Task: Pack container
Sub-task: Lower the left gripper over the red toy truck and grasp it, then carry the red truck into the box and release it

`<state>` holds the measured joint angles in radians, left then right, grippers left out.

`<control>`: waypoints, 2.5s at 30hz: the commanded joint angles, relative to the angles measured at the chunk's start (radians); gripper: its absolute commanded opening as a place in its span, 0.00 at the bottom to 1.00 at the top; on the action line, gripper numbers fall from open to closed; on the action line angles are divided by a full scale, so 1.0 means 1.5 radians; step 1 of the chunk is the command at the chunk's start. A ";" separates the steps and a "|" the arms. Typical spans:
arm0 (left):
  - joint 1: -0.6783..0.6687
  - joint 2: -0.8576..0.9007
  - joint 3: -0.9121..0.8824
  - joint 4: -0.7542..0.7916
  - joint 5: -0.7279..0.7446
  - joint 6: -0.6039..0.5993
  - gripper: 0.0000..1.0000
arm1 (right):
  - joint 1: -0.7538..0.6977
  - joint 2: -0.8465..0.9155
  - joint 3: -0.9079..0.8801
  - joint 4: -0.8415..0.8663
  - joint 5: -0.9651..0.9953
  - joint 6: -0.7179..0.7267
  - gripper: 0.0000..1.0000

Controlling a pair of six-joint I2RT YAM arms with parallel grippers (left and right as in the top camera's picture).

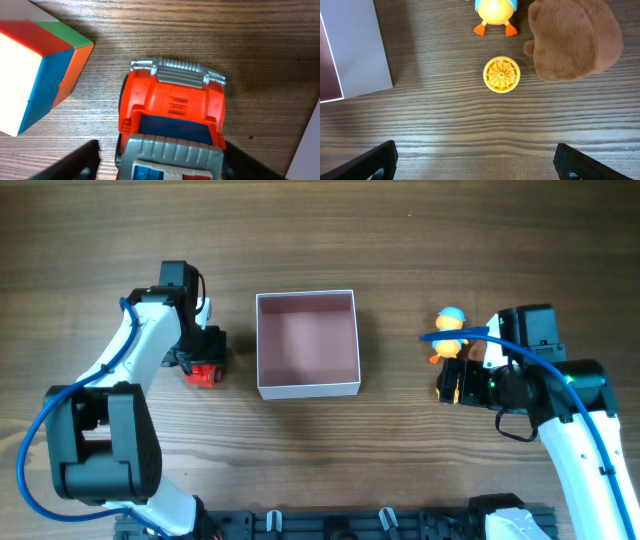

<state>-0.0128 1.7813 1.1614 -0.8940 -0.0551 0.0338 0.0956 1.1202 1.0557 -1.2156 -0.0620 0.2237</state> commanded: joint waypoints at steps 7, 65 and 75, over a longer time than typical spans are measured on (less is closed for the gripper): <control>0.004 0.004 -0.001 -0.016 -0.002 0.005 0.55 | 0.001 0.003 0.012 -0.002 0.014 0.008 1.00; -0.257 0.103 0.289 -0.100 0.008 -0.264 0.67 | 0.001 0.003 0.012 -0.022 0.014 0.008 1.00; -0.105 -0.159 0.385 -0.301 -0.148 -0.377 1.00 | 0.001 0.003 0.012 -0.022 0.014 0.008 1.00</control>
<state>-0.3405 1.5803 1.7428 -1.2457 -0.1955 -0.3626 0.0956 1.1202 1.0557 -1.2484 -0.0589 0.2237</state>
